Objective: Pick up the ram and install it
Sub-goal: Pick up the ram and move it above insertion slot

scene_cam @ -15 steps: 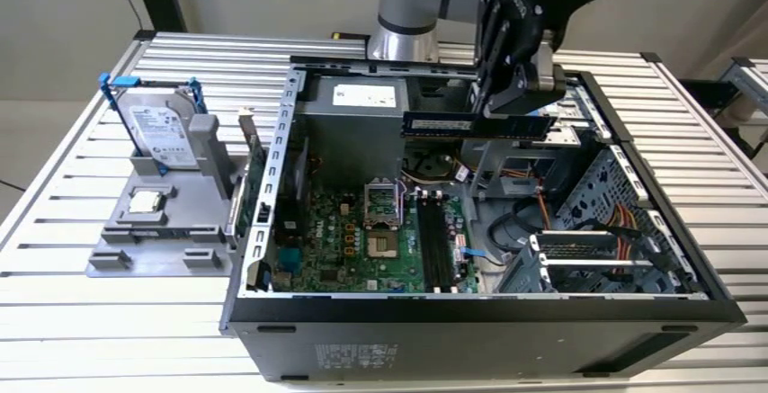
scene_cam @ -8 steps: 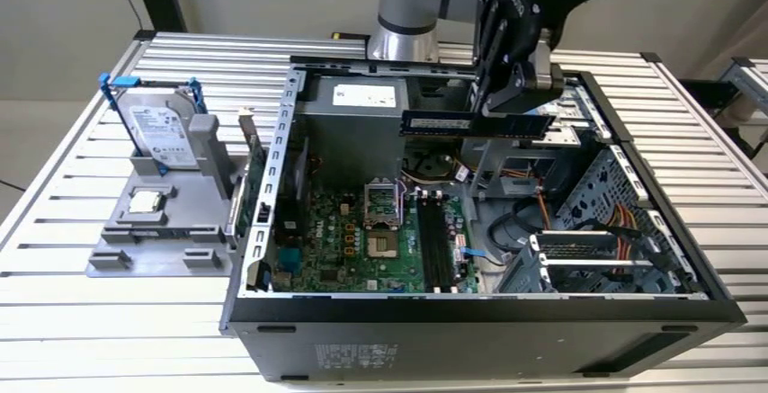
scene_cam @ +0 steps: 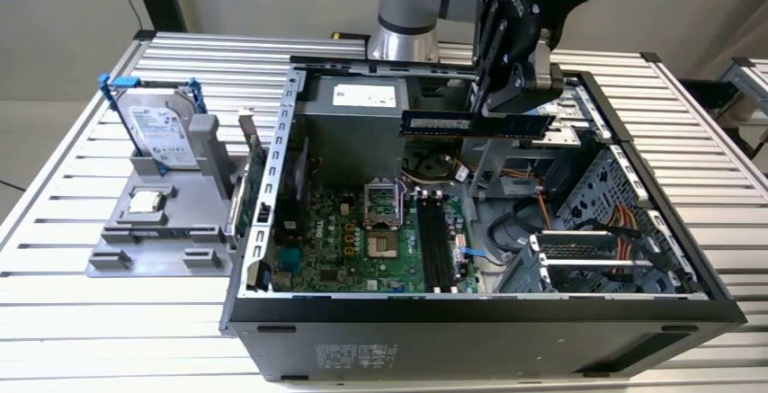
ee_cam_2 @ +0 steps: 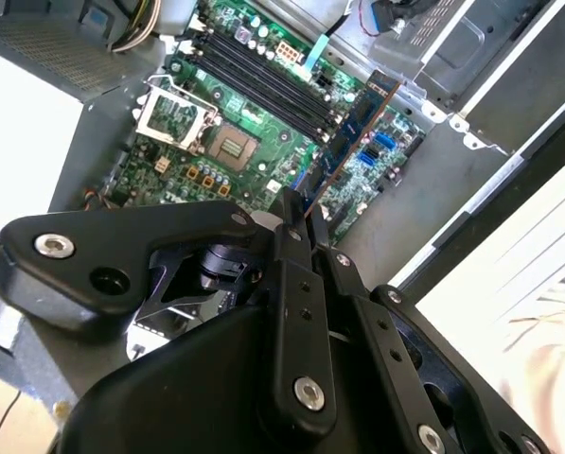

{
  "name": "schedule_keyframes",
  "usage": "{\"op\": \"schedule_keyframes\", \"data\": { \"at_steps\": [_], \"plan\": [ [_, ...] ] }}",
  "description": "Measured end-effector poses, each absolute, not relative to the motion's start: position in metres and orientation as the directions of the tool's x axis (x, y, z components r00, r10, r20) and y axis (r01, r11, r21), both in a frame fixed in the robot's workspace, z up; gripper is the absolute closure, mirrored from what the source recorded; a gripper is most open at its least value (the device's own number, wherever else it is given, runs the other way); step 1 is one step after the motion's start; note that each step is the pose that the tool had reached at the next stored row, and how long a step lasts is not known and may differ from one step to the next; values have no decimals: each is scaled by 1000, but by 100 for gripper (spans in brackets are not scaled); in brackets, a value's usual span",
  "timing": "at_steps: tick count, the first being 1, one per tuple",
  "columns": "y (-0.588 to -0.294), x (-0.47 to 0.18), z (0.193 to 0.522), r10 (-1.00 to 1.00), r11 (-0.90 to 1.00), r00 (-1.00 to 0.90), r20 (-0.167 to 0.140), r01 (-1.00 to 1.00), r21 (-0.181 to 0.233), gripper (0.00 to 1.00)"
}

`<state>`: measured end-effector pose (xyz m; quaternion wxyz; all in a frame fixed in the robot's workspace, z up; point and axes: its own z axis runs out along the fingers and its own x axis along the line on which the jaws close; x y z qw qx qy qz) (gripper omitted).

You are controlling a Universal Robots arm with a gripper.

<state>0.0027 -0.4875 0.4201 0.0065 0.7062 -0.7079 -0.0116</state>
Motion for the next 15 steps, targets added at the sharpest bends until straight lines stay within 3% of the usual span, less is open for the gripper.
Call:
{"op": "schedule_keyframes", "data": {
  "at_steps": [15],
  "plan": [
    [-487,3,420,-1000,2,-2,-7,-1000,26,100]
  ]
}}
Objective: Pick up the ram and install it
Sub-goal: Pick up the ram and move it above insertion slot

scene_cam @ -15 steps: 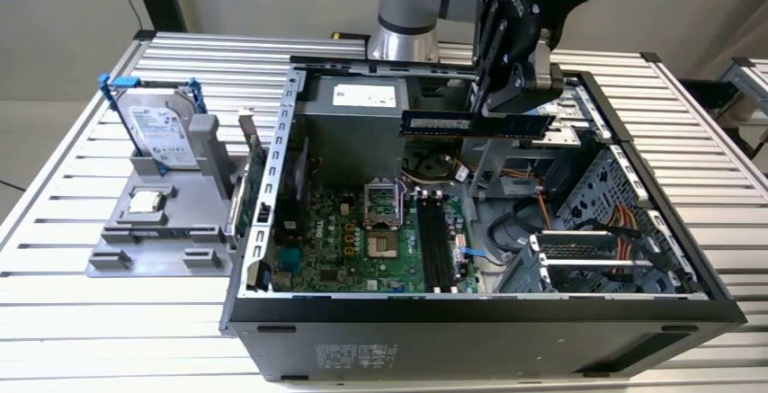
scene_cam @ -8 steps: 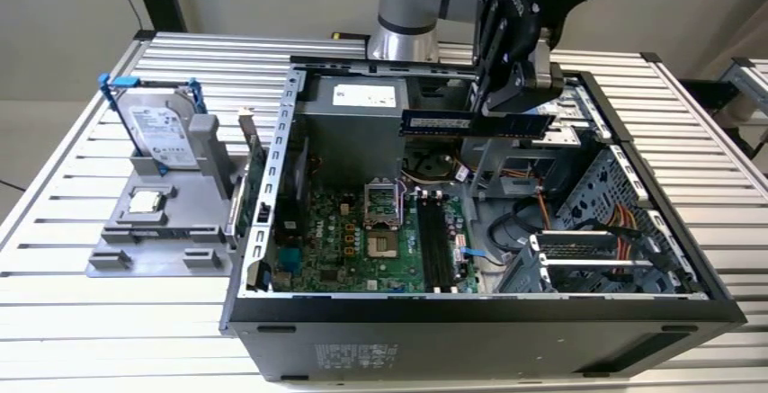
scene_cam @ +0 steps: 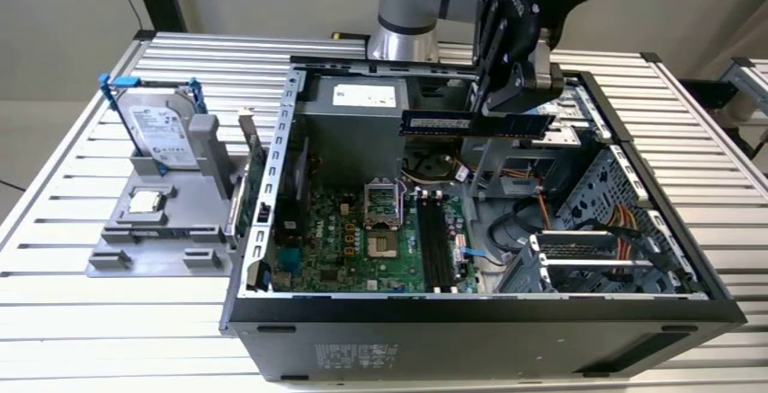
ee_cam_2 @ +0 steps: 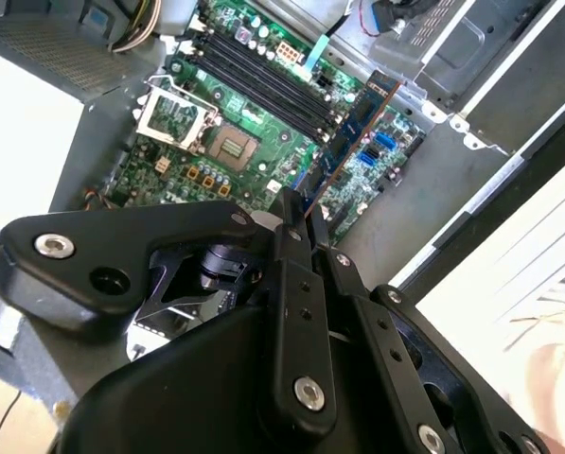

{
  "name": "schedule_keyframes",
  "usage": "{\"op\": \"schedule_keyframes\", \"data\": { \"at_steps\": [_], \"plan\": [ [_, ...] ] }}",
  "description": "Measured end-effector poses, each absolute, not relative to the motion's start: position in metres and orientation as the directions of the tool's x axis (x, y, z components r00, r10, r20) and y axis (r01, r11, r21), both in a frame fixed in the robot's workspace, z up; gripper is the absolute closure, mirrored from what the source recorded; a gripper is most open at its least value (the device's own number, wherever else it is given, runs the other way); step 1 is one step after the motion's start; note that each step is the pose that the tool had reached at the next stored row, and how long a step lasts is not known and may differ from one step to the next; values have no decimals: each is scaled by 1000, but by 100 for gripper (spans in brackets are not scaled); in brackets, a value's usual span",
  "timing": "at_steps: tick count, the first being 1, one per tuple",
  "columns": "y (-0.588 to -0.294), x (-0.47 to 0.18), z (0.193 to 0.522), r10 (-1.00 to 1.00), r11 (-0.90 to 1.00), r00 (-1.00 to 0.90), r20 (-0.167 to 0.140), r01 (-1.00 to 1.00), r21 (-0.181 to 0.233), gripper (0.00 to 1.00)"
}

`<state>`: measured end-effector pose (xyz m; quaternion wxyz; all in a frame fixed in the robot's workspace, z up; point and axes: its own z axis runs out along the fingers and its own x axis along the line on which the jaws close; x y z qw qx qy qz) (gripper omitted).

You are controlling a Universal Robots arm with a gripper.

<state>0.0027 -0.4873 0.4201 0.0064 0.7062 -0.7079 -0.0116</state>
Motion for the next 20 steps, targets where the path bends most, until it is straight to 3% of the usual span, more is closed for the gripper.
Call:
{"op": "schedule_keyframes", "data": {
  "at_steps": [20],
  "plan": [
    [-487,3,420,-1000,29,-29,-7,-999,26,100]
  ]
}}
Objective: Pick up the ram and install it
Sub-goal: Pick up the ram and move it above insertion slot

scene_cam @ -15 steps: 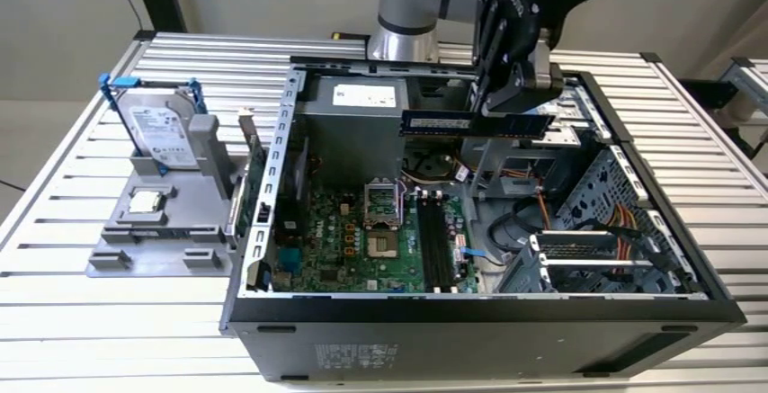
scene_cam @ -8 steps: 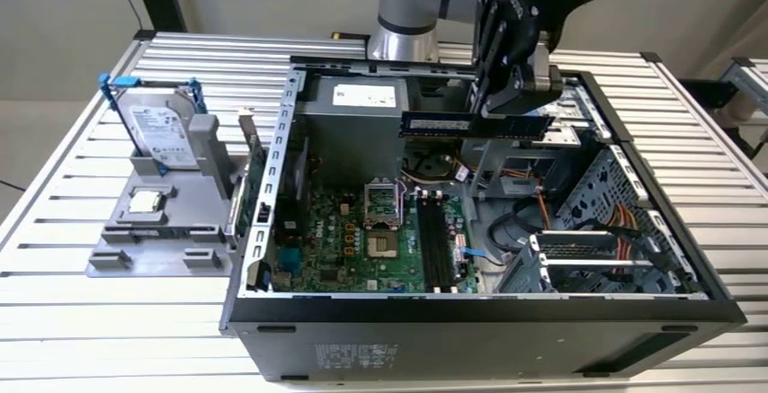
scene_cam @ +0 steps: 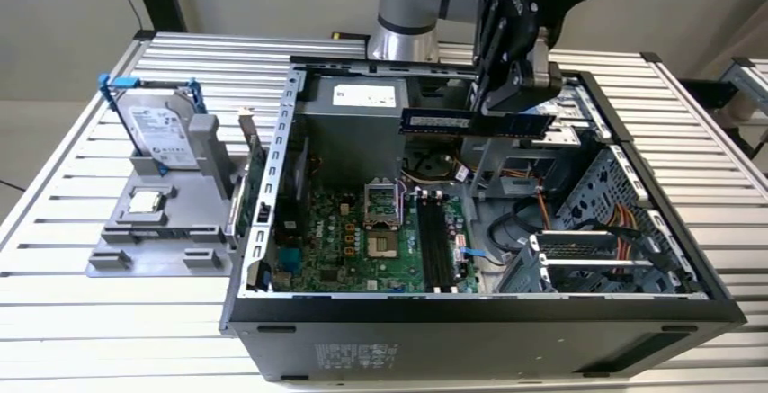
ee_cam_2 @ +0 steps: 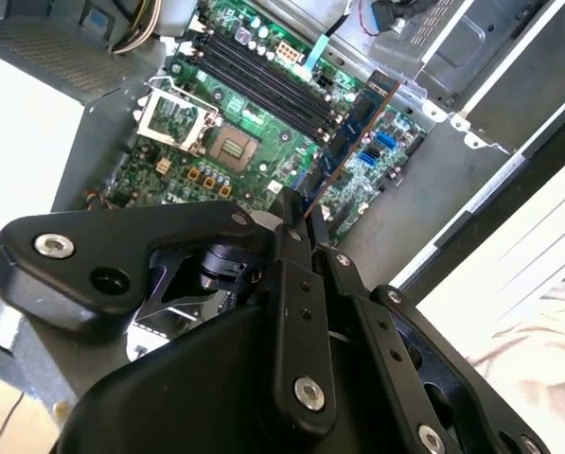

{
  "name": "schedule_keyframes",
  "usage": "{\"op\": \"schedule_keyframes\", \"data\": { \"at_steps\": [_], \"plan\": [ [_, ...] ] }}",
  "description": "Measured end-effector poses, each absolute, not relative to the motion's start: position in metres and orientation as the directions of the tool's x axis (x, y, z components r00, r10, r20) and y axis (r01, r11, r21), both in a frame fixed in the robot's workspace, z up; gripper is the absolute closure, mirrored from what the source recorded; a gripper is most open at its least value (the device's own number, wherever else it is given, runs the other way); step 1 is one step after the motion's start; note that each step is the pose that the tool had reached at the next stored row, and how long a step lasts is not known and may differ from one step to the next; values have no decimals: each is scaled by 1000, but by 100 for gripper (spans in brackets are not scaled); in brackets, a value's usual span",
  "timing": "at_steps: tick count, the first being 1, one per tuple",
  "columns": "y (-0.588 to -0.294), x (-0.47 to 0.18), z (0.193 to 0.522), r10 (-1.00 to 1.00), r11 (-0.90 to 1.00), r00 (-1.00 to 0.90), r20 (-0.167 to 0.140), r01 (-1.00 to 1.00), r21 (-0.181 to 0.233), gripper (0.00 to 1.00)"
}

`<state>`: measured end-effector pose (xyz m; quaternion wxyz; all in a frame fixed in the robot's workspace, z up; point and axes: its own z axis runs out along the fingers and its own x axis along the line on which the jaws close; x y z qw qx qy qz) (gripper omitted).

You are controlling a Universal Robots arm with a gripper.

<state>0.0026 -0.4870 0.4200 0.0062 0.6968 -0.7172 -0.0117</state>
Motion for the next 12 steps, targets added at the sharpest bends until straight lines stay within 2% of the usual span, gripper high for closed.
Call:
{"op": "schedule_keyframes", "data": {
  "at_steps": [12],
  "plan": [
    [-487,3,420,-989,150,-150,-7,-988,26,100]
  ]
}}
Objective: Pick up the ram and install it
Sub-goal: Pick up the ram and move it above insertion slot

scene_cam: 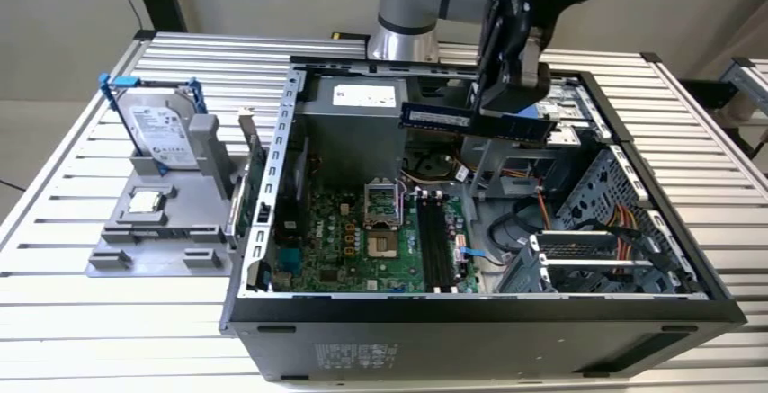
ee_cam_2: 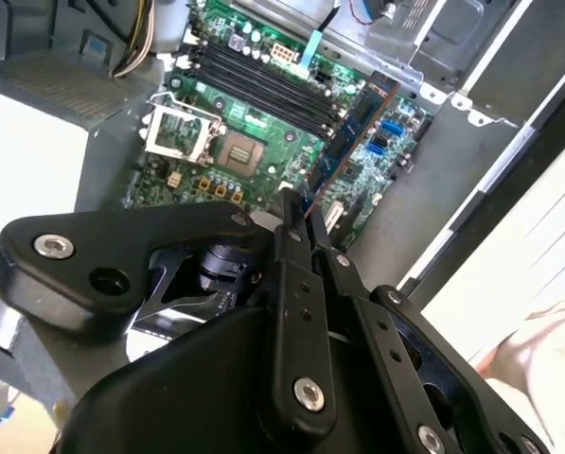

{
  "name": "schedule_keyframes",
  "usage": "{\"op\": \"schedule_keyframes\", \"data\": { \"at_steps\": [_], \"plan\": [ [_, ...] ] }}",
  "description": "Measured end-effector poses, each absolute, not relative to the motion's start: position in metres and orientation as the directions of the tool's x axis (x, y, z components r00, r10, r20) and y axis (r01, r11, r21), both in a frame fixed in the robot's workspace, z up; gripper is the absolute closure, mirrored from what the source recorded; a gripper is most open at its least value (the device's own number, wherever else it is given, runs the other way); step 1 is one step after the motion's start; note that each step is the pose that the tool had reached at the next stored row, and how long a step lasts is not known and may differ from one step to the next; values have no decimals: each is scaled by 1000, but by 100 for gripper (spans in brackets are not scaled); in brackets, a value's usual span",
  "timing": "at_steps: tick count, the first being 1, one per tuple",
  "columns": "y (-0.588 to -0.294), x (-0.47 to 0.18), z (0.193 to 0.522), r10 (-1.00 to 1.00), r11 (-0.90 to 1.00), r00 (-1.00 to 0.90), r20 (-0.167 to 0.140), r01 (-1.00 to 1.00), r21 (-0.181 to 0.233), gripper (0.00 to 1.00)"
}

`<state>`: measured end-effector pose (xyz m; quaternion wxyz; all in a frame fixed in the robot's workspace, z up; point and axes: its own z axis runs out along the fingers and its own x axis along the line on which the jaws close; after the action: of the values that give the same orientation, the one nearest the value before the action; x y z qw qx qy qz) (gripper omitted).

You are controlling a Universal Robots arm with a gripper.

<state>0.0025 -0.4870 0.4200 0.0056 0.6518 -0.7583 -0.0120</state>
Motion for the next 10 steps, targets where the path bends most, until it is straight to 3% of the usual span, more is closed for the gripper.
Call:
{"op": "schedule_keyframes", "data": {
  "at_steps": [10],
  "plan": [
    [-487,2,420,-972,233,-233,-7,-972,25,100]
  ]
}}
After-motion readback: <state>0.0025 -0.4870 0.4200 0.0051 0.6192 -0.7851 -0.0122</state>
